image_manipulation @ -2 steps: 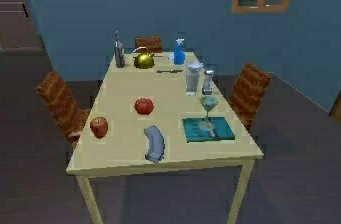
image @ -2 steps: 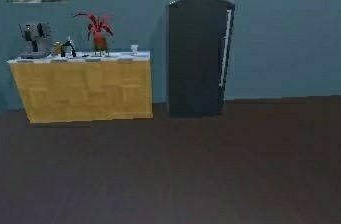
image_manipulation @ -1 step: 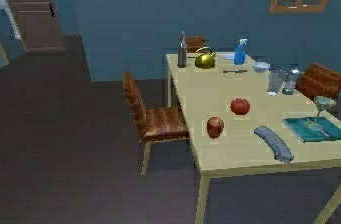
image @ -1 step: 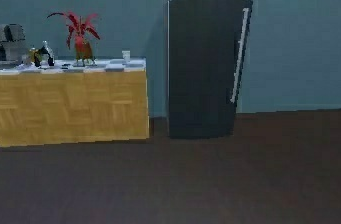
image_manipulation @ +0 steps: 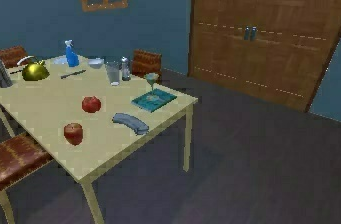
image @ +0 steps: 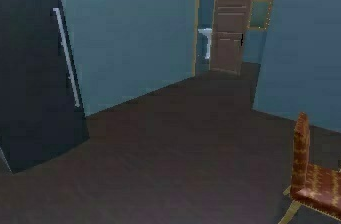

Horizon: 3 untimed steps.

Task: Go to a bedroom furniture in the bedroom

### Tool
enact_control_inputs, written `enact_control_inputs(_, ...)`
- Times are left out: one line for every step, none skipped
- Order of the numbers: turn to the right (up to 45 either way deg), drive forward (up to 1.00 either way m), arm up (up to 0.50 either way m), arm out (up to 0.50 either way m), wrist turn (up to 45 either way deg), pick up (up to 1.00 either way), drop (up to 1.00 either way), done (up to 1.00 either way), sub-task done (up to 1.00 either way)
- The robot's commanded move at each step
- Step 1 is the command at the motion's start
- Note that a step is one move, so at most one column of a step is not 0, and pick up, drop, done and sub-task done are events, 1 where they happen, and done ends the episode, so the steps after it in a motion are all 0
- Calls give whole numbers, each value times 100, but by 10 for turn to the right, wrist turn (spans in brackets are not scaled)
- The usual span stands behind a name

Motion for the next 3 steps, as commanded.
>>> enact_control_inputs(30,0,0,0,0,0,0,0,0)
enact_control_inputs(0,100,0,0,0,0,0,0,0)
enact_control_inputs(120,0,0,0,0,0,0,0,0)
